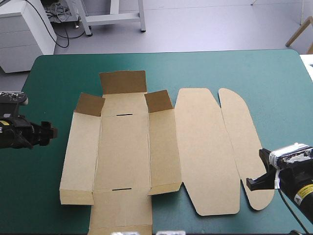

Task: Fold the box

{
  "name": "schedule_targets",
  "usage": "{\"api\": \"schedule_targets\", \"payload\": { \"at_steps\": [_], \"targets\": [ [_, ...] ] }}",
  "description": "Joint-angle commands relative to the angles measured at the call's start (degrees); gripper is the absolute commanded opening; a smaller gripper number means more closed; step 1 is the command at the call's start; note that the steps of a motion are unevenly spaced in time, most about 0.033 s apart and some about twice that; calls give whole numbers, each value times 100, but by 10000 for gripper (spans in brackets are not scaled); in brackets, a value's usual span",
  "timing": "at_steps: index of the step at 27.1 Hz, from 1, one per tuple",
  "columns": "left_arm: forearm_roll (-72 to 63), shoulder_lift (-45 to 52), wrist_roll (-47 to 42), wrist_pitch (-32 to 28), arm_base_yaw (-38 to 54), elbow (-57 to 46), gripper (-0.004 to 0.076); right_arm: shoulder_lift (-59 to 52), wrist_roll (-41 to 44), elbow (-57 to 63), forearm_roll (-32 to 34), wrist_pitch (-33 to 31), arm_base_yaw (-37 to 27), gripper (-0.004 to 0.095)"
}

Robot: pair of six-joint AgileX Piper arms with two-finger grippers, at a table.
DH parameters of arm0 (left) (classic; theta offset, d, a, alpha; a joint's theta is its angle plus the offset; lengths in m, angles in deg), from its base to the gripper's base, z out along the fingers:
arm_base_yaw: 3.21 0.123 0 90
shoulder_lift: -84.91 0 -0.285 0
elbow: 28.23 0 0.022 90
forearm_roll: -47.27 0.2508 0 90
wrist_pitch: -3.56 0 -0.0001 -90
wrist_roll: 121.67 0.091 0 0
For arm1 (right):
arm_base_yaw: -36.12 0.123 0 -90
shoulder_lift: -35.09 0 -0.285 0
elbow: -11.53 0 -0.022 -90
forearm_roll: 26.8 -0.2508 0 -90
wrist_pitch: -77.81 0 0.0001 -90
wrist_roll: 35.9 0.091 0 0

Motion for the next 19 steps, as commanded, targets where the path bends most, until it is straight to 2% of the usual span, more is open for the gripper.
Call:
{"api": "schedule_targets", "payload": {
  "at_steps": [1, 8, 14, 19],
  "targets": [
    [120, 136, -197, 256, -32, 195, 552, 47, -58, -158, 115, 337, -40, -19],
    [122, 90, -197, 256, -22, 195, 548, 47, -139, -158, 115, 314, -40, -19],
    [-57, -630, 55, 256, 362, 183, 548, 47, -139, -158, 103, 314, -40, -19],
    [-1058, -1310, 683, 256, 1030, 33, 548, 47, -191, -158, 113, 278, -40, -19]
  ]
}}
